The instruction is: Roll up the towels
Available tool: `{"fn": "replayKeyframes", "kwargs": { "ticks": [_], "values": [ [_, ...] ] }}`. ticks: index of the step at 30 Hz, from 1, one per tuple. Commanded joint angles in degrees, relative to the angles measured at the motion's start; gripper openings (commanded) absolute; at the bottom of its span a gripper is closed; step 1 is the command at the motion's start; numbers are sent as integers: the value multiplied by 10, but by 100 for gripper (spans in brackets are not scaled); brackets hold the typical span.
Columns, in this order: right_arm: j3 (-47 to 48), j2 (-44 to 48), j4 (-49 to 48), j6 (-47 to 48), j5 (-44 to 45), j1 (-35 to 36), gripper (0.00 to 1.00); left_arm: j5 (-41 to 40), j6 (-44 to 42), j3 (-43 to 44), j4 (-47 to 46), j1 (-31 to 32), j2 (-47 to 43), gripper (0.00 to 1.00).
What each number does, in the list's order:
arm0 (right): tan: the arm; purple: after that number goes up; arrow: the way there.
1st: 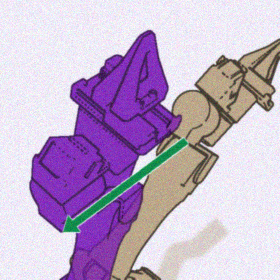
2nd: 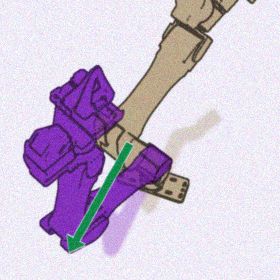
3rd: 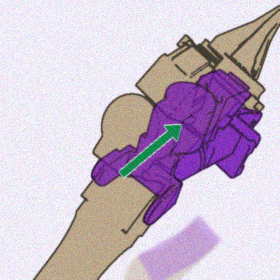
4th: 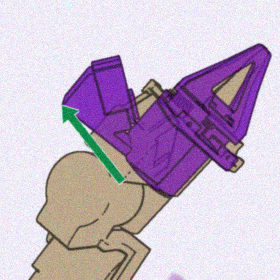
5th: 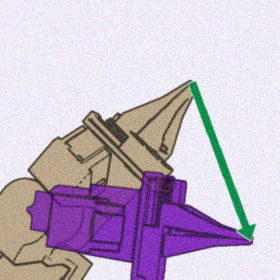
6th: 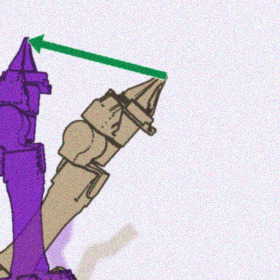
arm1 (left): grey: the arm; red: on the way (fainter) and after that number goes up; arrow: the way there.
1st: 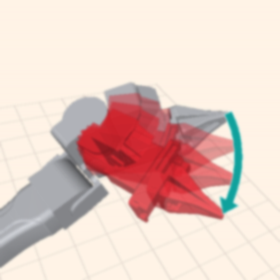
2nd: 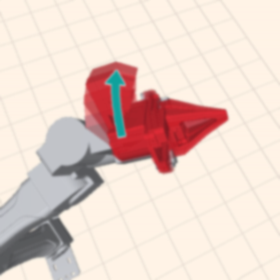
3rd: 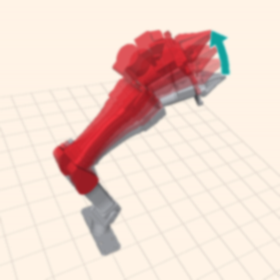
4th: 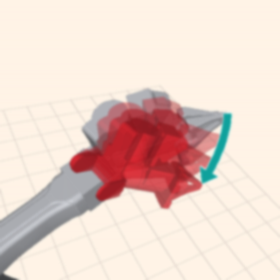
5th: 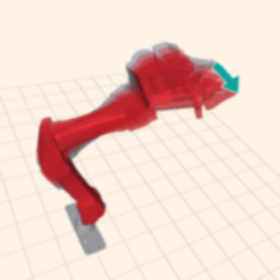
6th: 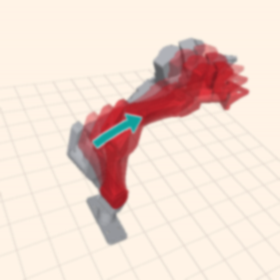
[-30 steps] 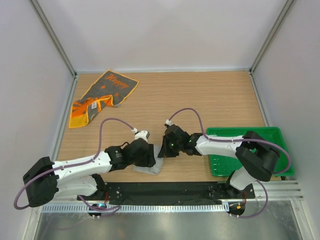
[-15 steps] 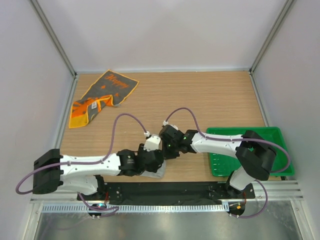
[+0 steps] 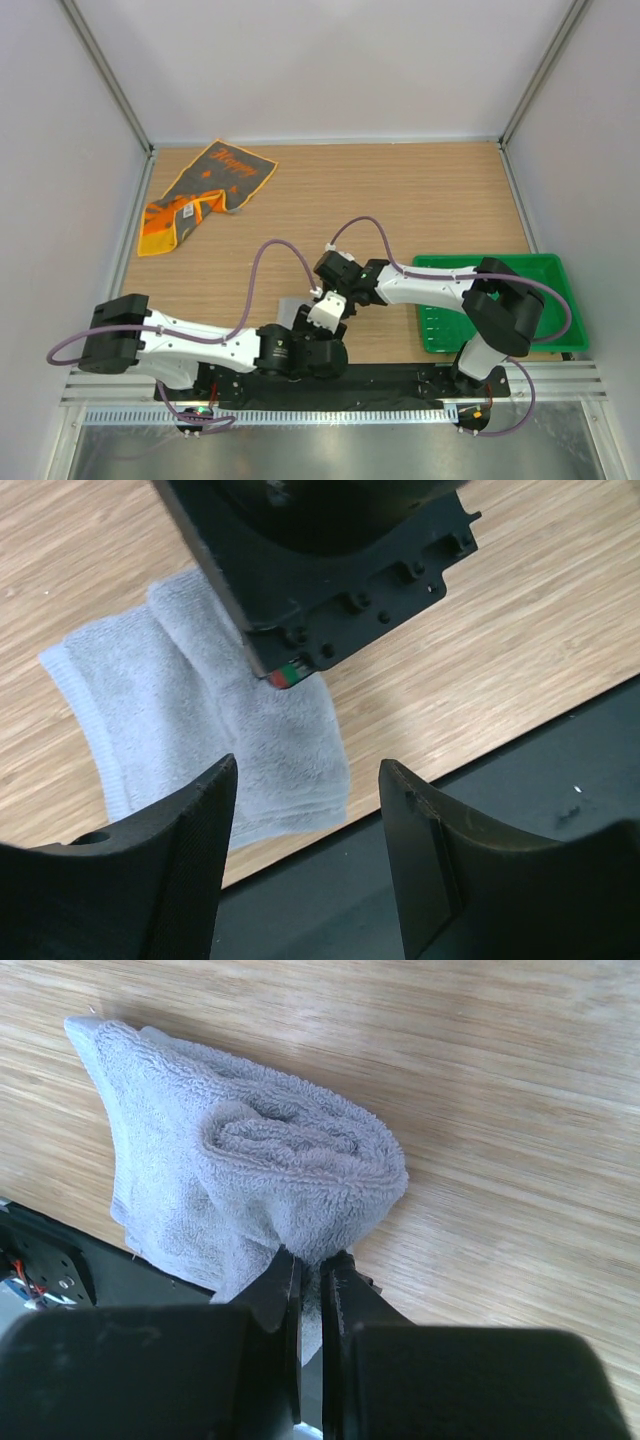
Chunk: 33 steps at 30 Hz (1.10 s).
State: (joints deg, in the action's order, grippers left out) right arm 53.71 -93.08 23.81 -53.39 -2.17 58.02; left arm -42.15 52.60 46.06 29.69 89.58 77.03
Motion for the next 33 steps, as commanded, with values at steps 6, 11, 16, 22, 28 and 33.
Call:
{"fn": "replayKeyframes", "kwargs": {
  "ticks": [6, 11, 16, 22, 28, 33],
  "values": [
    [11, -7, -2, -15, -15, 6, 1, -40, 37, 19, -39, 9, 97, 59],
    [8, 5, 0, -17, -20, 7, 1, -49, 68, 15, -28, 9, 129, 55],
    [9, 9, 0, -16, -28, 6, 1, -47, 95, -4, -28, 9, 151, 41],
    [10, 12, 10, -8, -27, 5, 3, -43, 105, -40, -27, 8, 124, 7],
    [9, 15, 14, 21, -24, -40, 40, -20, 98, -91, -56, 7, 53, 0],
    [53, 29, 26, 56, -28, -120, 57, 14, 106, -172, -118, -5, -35, 0]
  ]
}}
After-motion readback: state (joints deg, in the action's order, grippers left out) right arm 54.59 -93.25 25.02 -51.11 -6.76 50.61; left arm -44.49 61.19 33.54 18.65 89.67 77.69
